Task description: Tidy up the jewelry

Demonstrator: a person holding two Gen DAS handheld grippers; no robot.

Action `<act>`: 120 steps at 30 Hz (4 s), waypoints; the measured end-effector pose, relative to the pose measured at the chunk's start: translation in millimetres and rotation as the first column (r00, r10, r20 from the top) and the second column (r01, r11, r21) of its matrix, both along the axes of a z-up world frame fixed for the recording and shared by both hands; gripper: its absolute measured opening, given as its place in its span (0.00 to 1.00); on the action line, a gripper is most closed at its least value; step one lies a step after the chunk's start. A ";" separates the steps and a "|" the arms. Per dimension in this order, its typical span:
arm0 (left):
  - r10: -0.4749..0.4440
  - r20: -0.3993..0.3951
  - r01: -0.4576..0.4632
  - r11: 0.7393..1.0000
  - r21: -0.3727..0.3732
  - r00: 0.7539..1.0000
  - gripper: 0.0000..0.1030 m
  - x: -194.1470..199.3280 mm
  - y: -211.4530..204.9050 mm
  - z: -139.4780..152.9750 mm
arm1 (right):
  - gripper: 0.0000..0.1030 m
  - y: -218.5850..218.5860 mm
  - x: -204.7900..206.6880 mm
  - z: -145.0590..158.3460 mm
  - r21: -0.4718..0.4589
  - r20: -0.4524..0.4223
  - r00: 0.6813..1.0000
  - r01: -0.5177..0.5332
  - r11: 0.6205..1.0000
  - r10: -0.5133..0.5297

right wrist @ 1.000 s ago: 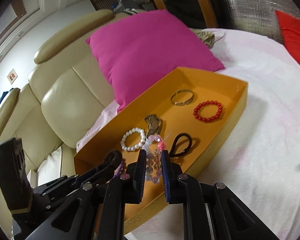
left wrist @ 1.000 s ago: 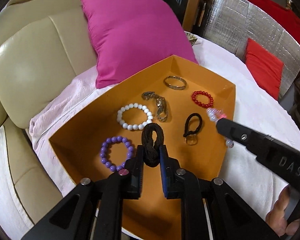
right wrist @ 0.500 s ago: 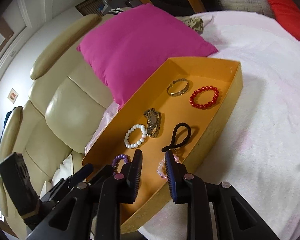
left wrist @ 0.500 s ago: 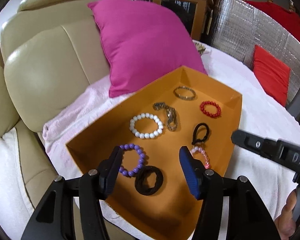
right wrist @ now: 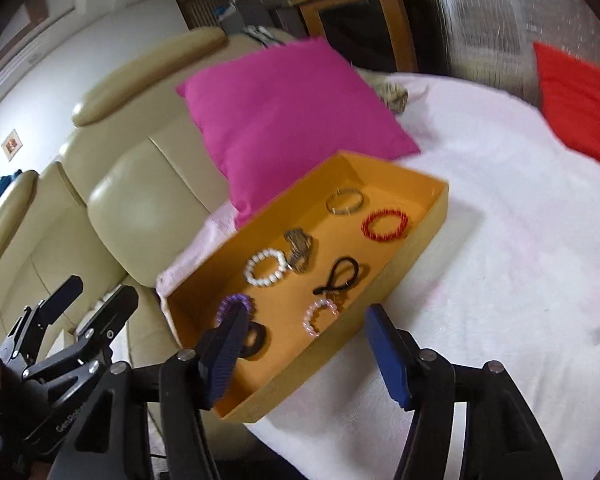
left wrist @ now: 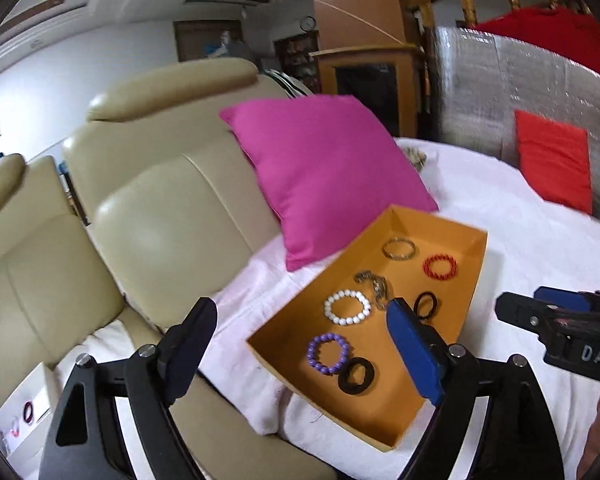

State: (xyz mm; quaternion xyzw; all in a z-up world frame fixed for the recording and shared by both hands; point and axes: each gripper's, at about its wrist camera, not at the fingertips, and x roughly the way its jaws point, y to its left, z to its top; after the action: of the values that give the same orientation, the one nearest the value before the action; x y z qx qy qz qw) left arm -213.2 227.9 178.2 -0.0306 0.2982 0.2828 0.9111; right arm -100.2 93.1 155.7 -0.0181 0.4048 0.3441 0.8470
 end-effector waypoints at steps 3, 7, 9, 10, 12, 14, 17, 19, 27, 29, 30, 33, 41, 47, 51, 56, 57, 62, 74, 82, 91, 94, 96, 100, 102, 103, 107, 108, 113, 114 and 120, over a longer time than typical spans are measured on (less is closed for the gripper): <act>0.046 0.005 -0.046 0.999 -0.006 0.999 0.85 -12.7 -4.1 14.6 | 0.63 -7.8 -20.2 22.0 -0.041 0.061 0.998 -0.013 0.999 0.016; 0.021 0.040 -0.021 1.000 -0.004 0.999 0.85 -34.9 -13.8 31.2 | 0.63 -25.1 -38.8 42.6 -0.021 0.107 0.994 -0.005 1.000 0.007; -0.007 0.098 0.009 1.000 -0.021 0.995 0.85 -49.3 -16.7 40.0 | 0.63 -35.7 -46.1 51.3 0.011 0.110 0.994 0.000 1.000 -0.001; -0.020 0.131 0.024 0.999 -0.028 0.991 0.85 -55.6 -17.8 44.0 | 0.63 -38.4 -48.8 53.9 0.016 0.112 0.994 0.005 1.000 -0.007; -0.025 0.165 0.031 0.999 -0.036 0.986 0.85 -62.3 -19.2 50.0 | 0.63 -42.8 -55.0 57.6 0.022 0.122 0.992 0.014 1.000 -0.017; -0.002 0.147 0.006 1.000 -0.029 0.989 0.85 -63.8 -20.0 54.3 | 0.63 -44.9 -59.9 59.4 0.022 0.122 0.992 0.018 1.000 -0.021; 0.016 0.133 -0.016 1.000 -0.002 0.991 0.85 -65.2 -22.8 58.4 | 0.63 -48.3 -67.4 62.6 0.031 0.126 0.992 0.023 0.999 -0.027; 0.019 0.136 -0.021 1.000 0.015 0.991 0.85 -67.7 -25.9 60.7 | 0.63 -50.1 -71.2 63.9 0.032 0.130 0.991 0.029 0.999 -0.033; 0.027 0.095 -0.030 0.999 0.030 0.995 0.85 -67.5 -35.4 63.9 | 0.63 -58.1 -81.2 72.3 0.044 0.151 0.987 0.043 0.998 -0.049; 0.023 0.090 -0.025 0.999 0.026 0.996 0.85 -66.2 -35.5 63.5 | 0.63 -57.3 -83.9 73.1 0.039 0.158 0.986 0.040 0.998 -0.046; 0.027 0.091 -0.030 0.999 0.025 0.995 0.85 -66.5 -35.9 63.4 | 0.63 -56.6 -85.4 73.2 0.036 0.162 0.986 0.041 0.998 -0.046; 0.030 0.094 -0.032 0.999 0.020 0.995 0.85 -68.4 -36.6 64.0 | 0.63 -55.0 -88.9 73.2 0.030 0.172 0.984 0.040 0.999 -0.044; 0.039 0.100 -0.040 0.999 0.008 0.994 0.85 -71.6 -31.5 63.3 | 0.63 -50.2 -91.6 71.5 0.026 0.175 0.983 0.043 0.999 -0.047; 0.034 0.086 -0.035 0.999 0.013 0.996 0.85 -69.7 -30.4 60.5 | 0.63 -45.4 -92.4 69.6 0.019 0.174 0.984 0.038 0.999 -0.041; 0.033 0.085 -0.035 0.999 0.014 0.996 0.85 -69.7 -29.9 60.2 | 0.63 -43.6 -92.2 68.7 0.016 0.172 0.984 0.036 0.999 -0.039; 0.036 0.086 -0.037 0.999 0.013 0.996 0.85 -69.6 -28.4 60.3 | 0.63 -43.2 -90.4 68.0 0.016 0.168 0.985 0.037 0.999 -0.039; 0.034 0.086 -0.035 0.999 0.013 0.996 0.85 -69.4 -28.6 60.2 | 0.63 -42.9 -89.9 67.9 0.015 0.169 0.985 0.039 0.999 -0.041; 0.026 0.083 -0.027 1.000 0.014 0.996 0.85 -68.5 -29.6 59.6 | 0.63 -42.9 -88.2 67.2 0.017 0.167 0.985 0.042 0.999 -0.044; 0.020 0.080 -0.021 1.000 0.015 0.997 0.85 -65.1 -29.7 59.6 | 0.63 -44.4 -83.7 66.4 0.013 0.161 0.986 0.044 0.999 -0.046; 0.015 0.075 -0.016 1.000 0.022 0.997 0.85 -62.0 -30.8 58.7 | 0.63 -45.6 -79.2 65.3 0.018 0.155 0.986 0.051 0.999 -0.053; 0.014 0.063 -0.015 1.000 0.022 0.998 0.85 -56.6 -30.4 55.8 | 0.63 -46.3 -75.1 63.5 0.021 0.151 0.987 0.055 0.998 -0.058; 0.015 0.060 -0.017 1.000 0.022 0.998 0.85 -55.0 -30.3 54.9 | 0.63 -45.2 -74.7 63.7 0.018 0.155 0.986 0.056 0.998 -0.058; 0.013 0.057 -0.014 1.000 0.020 0.998 0.85 -53.3 -29.8 54.3 | 0.63 -45.0 -73.3 63.2 0.019 0.154 0.986 0.055 0.998 -0.057; 0.015 0.054 -0.017 1.000 0.019 0.998 0.85 -50.8 -28.8 53.0 | 0.63 -44.0 -71.3 62.7 0.016 0.154 0.986 0.056 0.998 -0.058; 0.017 0.051 -0.018 1.000 0.019 0.999 0.85 -49.4 -28.2 52.0 | 0.63 -43.9 -69.8 62.3 0.014 0.153 0.987 0.055 0.998 -0.056; 0.016 0.050 -0.017 1.000 0.018 0.999 0.85 -48.6 -27.9 51.4 | 0.63 -43.7 -68.9 62.1 0.014 0.152 0.987 0.053 0.998 -0.055; 0.017 0.041 -0.018 1.000 0.016 0.999 0.85 -45.2 -27.5 48.0 | 0.63 -41.3 -65.0 59.5 0.009 0.144 0.988 0.050 0.999 -0.051; 0.017 0.037 -0.018 1.000 0.015 0.999 0.85 -43.9 -27.0 46.8 | 0.63 -40.6 -64.0 58.9 0.008 0.143 0.989 0.049 0.999 -0.049; 0.017 0.025 -0.017 1.000 0.009 1.000 0.85 -36.6 -23.7 42.3 | 0.63 -35.3 -56.8 53.1 0.001 0.136 0.990 0.047 0.999 -0.047; 0.017 0.023 -0.017 1.000 0.008 1.000 0.85 -35.3 -23.0 41.4 | 0.63 -34.3 -54.8 51.8 0.000 0.133 0.990 0.047 0.999 -0.047; 0.014 0.019 -0.015 1.000 0.002 1.000 0.85 -28.6 -17.3 37.3 | 0.63 -26.2 -44.9 43.6 -0.012 0.121 0.991 0.050 0.999 -0.048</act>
State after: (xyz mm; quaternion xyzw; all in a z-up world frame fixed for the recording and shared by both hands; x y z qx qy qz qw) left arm -241.9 210.7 215.5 -0.0344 0.2892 0.2894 0.9118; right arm -145.1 66.9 199.3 -0.0355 0.3558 0.3184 0.8779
